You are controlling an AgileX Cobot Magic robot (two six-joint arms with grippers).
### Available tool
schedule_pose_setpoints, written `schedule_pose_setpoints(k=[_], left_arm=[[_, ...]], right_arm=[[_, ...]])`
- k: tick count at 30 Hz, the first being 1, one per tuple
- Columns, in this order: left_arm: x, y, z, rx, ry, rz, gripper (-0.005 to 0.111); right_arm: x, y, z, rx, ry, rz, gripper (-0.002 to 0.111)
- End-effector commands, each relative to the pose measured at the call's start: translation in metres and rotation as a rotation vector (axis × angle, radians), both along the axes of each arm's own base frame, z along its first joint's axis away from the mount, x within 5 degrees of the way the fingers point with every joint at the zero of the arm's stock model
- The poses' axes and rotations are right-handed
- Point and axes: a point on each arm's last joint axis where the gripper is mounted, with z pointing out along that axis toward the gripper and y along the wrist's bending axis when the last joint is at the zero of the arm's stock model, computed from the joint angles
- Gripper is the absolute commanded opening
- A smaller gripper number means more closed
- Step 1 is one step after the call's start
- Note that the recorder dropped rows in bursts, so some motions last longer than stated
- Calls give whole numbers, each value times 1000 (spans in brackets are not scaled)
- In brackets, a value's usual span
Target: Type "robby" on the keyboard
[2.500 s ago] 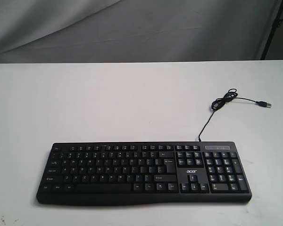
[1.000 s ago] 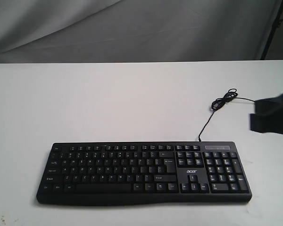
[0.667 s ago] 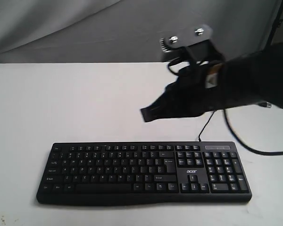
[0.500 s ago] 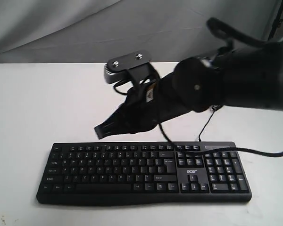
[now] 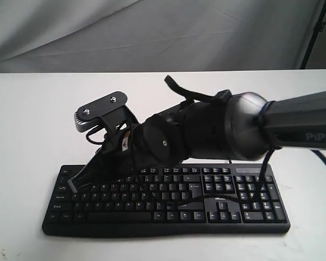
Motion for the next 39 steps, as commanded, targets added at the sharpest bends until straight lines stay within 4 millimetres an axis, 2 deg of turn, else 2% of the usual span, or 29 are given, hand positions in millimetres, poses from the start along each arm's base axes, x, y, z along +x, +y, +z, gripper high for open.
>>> schedule_pose_setpoints(k=[1,9,31,39], left_arm=[[0,0,-1,-13,-2,-4,0],[0,0,-1,-13,-2,-4,0],[0,0,-1,-13,-2,-4,0],[0,0,-1,-13,-2,-4,0]], right_arm=[[5,9,-14,0,9,-1,0],[15,24,-29,-29,39,10,0],[12,19,-57,-142,93,51,0],[12,19,-58,-147,95,53,0]])
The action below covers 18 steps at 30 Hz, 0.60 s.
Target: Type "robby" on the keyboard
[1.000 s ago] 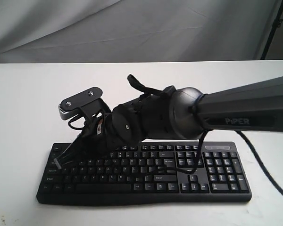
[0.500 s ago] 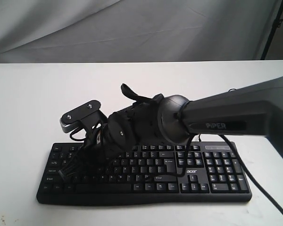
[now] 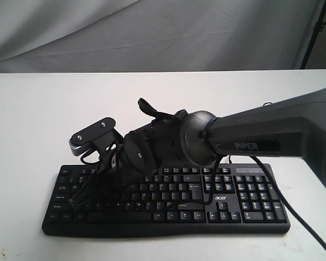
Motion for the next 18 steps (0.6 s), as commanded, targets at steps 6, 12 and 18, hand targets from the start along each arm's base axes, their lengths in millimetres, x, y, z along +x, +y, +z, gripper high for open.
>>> schedule_pose_setpoints(k=[6,12,18], left_arm=[[0,0,-1,-11,-2,-4,0],[0,0,-1,-11,-2,-4,0],[0,0,-1,-13,-2,-4,0]], right_arm=[[0,-1,13,-10,-41,37,0],[4,-19,53,-20,-88,49,0],[-1,-61,67,-27,-88,-9,0]])
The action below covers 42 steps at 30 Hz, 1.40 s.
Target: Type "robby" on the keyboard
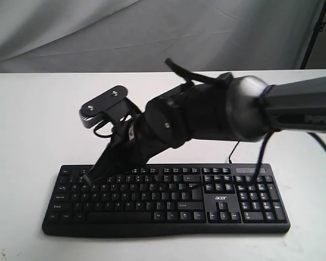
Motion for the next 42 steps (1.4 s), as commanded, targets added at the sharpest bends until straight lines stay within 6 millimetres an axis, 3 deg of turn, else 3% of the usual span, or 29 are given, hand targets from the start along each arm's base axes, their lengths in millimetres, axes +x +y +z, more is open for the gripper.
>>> schedule_pose_setpoints(k=[1,7,17,27,35,42], left_arm=[[0,0,-1,-13,-2,-4,0],[0,0,-1,-13,-2,-4,0],[0,0,-1,-13,-2,-4,0],[0,0,-1,-13,-2,-4,0],[0,0,-1,-13,-2,-4,0],[0,0,-1,-13,-2,-4,0]], right_arm=[[-5,-34,3,-20,3,-43,0],[-15,-55,-17,9,8,-96,0],[-12,-53,-47,13,27,-136,0],[-12,-53,-48,9,26,-133,0],[-12,-52,-65,-26,57,-134,0],[-13,-53,-55,-17,34,-117,0]])
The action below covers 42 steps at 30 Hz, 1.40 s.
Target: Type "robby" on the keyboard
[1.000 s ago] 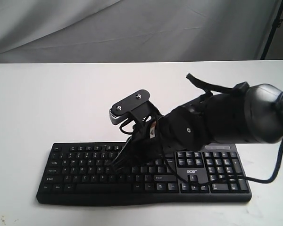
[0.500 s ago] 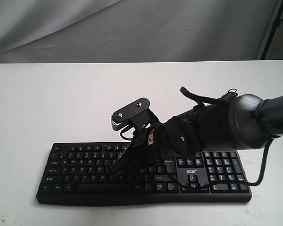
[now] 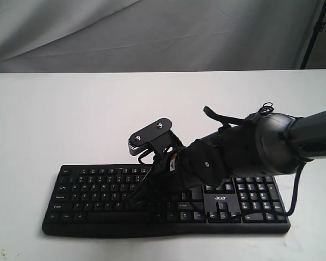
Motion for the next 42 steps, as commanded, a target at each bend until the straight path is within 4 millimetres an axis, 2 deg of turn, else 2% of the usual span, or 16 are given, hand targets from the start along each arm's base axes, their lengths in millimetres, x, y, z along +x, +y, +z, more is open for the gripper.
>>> schedule_pose_setpoints(k=[1,8,14,20,29,33,42], left_arm=[[0,0,-1,-13,-2,-4,0],[0,0,-1,-13,-2,-4,0],[0,0,-1,-13,-2,-4,0],[0,0,-1,-13,-2,-4,0],[0,0,-1,-13,-2,-4,0],[0,0,-1,-13,-2,-4,0],[0,0,-1,-13,-2,-4,0]], right_arm=[[-1,-2,11,3,-17,17,0],[-8,-1,34,27,-15,27,0],[-19,25,47,56,-31,96,0],[-28,46,33,51,24,120,0],[-34,57,23,58,43,126,0],[-34,58,17,51,48,124,0],[-33,58,17,37,24,147,0]])
